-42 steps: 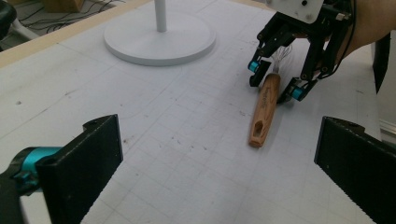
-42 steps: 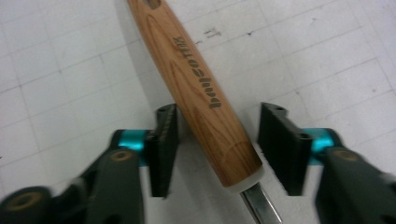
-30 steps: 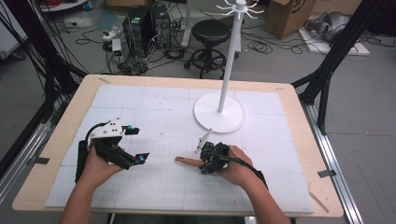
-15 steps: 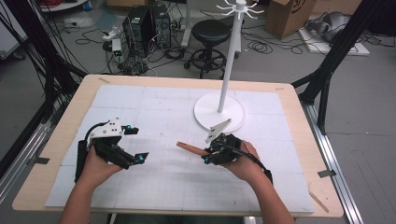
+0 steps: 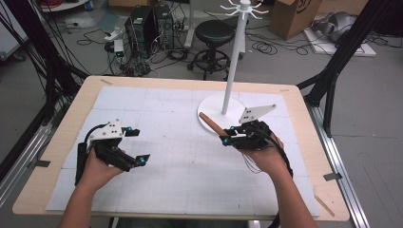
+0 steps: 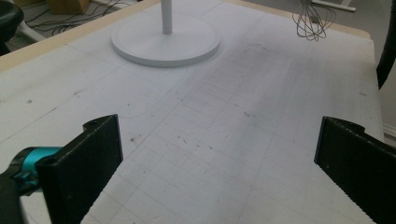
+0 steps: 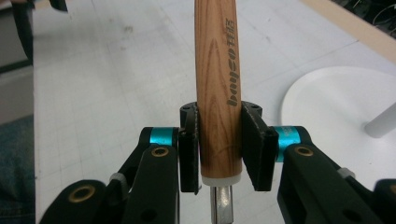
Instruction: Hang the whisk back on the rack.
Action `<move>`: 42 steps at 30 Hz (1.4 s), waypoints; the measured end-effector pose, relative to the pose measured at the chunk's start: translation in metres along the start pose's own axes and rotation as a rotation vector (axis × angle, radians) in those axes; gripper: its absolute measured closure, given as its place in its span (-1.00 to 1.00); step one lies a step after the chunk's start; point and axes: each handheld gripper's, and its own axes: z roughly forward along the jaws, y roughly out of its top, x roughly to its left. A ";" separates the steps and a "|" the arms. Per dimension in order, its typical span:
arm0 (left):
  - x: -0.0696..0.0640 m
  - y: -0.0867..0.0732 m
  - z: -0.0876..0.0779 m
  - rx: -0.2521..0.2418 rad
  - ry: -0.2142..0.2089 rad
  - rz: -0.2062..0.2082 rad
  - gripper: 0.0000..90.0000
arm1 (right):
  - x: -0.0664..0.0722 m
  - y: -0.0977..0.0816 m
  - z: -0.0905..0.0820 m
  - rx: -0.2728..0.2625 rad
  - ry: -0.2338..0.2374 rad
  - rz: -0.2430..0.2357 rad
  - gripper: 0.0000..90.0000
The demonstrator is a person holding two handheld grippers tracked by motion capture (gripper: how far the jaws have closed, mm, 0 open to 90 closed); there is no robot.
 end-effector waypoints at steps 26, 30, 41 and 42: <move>-0.001 0.002 -0.003 -0.015 -0.001 0.003 -0.96 | -0.024 0.022 -0.049 -0.205 -0.061 0.064 0.57; 0.000 0.002 -0.004 -0.015 0.000 0.000 -0.96 | -0.033 0.031 -0.062 -0.250 -0.075 0.078 0.57; 0.000 0.002 -0.005 -0.015 0.000 -0.001 -0.96 | -0.054 0.056 -0.096 -0.314 -0.150 0.105 0.57; 0.000 0.002 -0.005 -0.015 0.001 -0.003 -0.96 | -0.056 0.058 -0.099 -0.318 -0.161 0.104 0.57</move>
